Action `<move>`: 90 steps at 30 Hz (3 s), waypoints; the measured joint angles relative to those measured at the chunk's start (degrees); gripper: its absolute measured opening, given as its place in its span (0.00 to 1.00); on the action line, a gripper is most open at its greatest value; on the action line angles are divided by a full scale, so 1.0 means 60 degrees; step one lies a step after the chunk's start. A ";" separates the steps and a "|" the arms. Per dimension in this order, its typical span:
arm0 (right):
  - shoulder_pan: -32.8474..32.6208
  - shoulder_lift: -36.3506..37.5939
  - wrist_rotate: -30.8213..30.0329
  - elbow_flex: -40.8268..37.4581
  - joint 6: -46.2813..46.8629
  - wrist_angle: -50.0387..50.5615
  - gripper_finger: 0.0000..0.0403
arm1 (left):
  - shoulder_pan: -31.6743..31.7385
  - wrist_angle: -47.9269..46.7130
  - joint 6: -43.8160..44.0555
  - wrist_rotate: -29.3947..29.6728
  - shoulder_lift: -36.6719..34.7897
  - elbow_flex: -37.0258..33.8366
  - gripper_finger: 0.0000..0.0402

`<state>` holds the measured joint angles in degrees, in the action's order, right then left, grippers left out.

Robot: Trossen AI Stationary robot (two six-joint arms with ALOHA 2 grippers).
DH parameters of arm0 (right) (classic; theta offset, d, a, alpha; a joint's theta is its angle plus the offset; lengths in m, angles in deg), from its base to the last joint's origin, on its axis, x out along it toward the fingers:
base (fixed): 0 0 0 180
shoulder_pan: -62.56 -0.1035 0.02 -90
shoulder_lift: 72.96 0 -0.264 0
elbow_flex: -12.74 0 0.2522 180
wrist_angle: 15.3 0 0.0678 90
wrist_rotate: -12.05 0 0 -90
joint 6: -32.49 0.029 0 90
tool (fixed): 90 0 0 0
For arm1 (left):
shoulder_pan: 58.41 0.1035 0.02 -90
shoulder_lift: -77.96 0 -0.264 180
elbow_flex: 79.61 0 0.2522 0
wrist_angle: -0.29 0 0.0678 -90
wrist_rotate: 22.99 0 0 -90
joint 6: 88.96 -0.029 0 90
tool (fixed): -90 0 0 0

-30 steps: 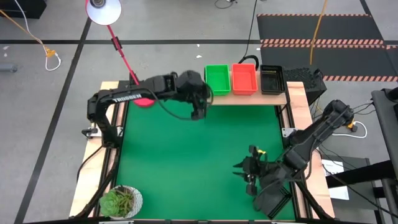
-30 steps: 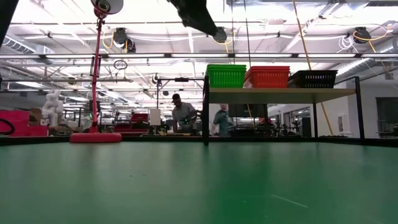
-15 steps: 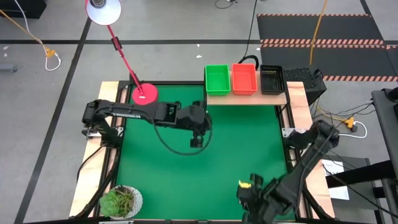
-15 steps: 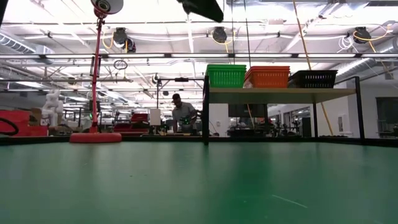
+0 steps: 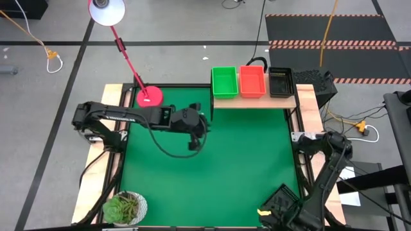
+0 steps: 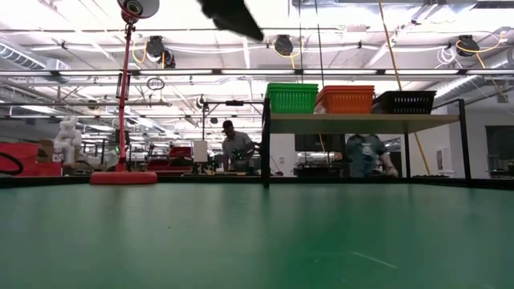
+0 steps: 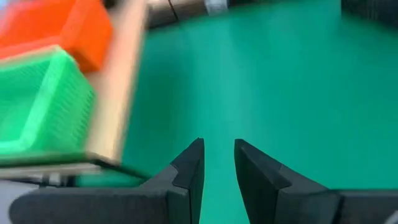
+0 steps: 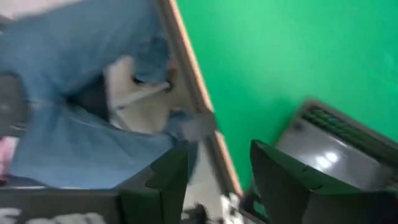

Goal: Stack baskets on shelf by color
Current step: Stack the black basket on top of the black baskets on the shelf

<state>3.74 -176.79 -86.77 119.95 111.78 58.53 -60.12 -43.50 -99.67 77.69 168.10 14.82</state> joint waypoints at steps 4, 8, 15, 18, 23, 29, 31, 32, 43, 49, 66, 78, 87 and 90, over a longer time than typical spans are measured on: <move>-0.0261 -0.0070 0.0269 -0.0654 0.0101 -0.0245 0.44 | 0.0189 0.0177 0.0129 -0.0019 -0.0525 -0.0590 0.22; -0.0330 -0.0042 0.0773 -0.1326 0.0295 -0.0876 0.43 | 0.0192 0.0377 0.0126 -0.0026 -0.0998 -0.1042 0.22; -0.0163 -0.0009 0.1062 -0.1965 0.0582 -0.1315 0.40 | 0.0192 0.0648 0.0172 -0.0036 -0.1371 -0.1179 0.22; -0.0139 -0.0009 0.1060 -0.2145 0.0673 -0.1310 0.37 | 0.0151 0.0795 0.0181 -0.0034 -0.1424 -0.1162 0.22; -0.0087 -0.0001 0.1171 -0.2419 0.0848 -0.1329 0.27 | 0.0152 0.0691 0.0166 -0.0045 -0.1396 -0.1184 0.22; 0.0132 0.0034 0.1733 -0.2533 0.0570 -0.1297 0.10 | 0.0152 0.0698 0.0162 -0.0041 -0.1400 -0.1184 0.22; 0.0248 0.0113 0.1743 -0.2509 0.0147 -0.1307 0.04 | 0.0152 0.0699 0.0122 -0.0045 -0.1400 -0.1184 0.22; 0.0318 0.0167 0.1725 -0.2469 -0.0176 -0.1276 0.03 | 0.0152 0.0698 0.0109 -0.0041 -0.1400 -0.1184 0.22; 0.1805 0.0297 0.0936 -0.0702 -0.3471 0.2263 0.02 | 0.0161 0.0405 -0.0131 -0.0041 -0.1400 -0.1180 0.22; 0.2691 0.0366 -0.0249 0.0712 -0.5749 0.5027 0.02 | 0.0209 -0.0147 -0.0166 -0.0045 -0.1400 -0.1180 0.22; 0.5675 0.5496 -0.3517 0.0666 -1.1467 0.4996 0.01 | 0.0218 -0.0941 0.0147 -0.0045 -0.1400 -0.1177 0.22; 0.9291 0.7164 -0.3612 0.0666 -1.6591 0.4998 0.01 | 0.0222 -0.0499 -0.0074 -0.0045 -0.1400 -0.1177 0.22; 1.2732 0.6813 -0.3393 0.0662 -1.9341 0.4733 0.01 | 0.0218 -0.0458 -0.0166 -0.0042 -0.1400 -0.1177 0.22; 1.3863 0.6651 -0.2903 0.0662 -1.9807 0.4747 0.01 | 0.0220 -0.0460 -0.0167 -0.0043 -0.1400 -0.1177 0.22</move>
<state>86.92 -136.88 -104.19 123.92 -7.06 87.01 -58.80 -46.26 -100.67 77.43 159.70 7.76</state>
